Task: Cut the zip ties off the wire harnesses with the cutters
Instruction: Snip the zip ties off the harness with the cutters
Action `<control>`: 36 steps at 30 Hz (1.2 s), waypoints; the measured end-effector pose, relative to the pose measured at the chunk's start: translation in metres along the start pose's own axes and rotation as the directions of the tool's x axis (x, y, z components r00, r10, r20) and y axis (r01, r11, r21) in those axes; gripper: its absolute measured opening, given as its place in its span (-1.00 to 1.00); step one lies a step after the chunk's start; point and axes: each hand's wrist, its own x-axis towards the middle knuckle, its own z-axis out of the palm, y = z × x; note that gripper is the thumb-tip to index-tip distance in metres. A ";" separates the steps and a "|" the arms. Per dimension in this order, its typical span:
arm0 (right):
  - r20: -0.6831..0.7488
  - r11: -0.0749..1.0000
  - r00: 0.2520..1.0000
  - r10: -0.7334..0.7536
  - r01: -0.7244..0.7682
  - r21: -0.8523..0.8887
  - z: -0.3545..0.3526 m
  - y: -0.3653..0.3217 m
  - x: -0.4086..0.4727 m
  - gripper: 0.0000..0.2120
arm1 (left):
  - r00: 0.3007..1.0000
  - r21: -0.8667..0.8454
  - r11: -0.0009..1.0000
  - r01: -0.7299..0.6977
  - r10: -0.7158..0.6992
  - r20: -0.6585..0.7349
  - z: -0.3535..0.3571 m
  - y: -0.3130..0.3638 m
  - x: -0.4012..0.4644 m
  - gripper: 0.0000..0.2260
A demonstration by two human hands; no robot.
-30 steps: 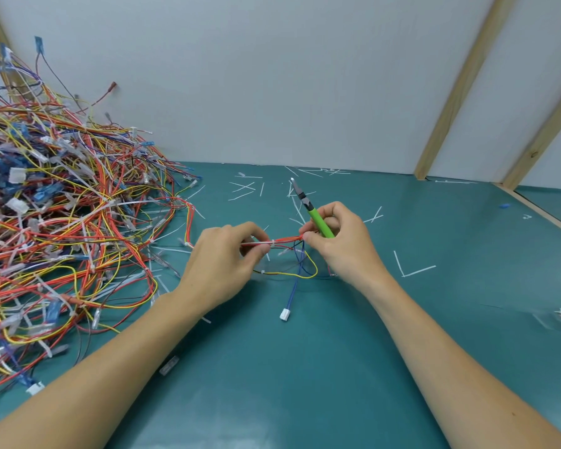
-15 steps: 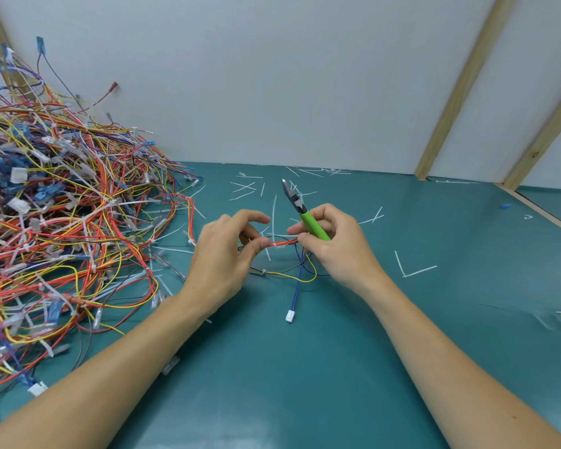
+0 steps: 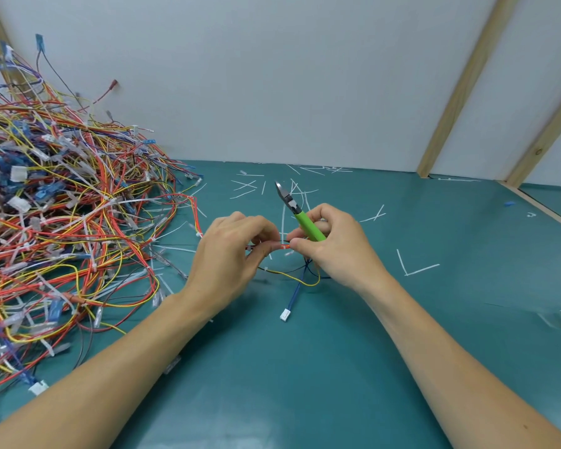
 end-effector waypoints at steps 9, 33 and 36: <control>0.022 0.993 0.996 -0.088 0.089 -0.082 0.001 0.002 -0.002 -0.74 | 0.994 -0.129 0.987 0.094 -0.086 0.061 0.000 -0.005 0.000 -0.97; -0.053 0.950 0.952 -0.303 0.296 -0.102 0.013 0.005 -0.006 -0.71 | 0.650 -0.337 0.568 0.751 -0.543 0.532 -0.005 -0.014 0.022 -0.74; -0.095 0.962 0.958 -0.269 0.264 -0.063 0.010 0.004 -0.004 -0.75 | 0.884 -0.295 0.843 0.449 -0.372 0.284 -0.008 -0.008 0.003 -0.82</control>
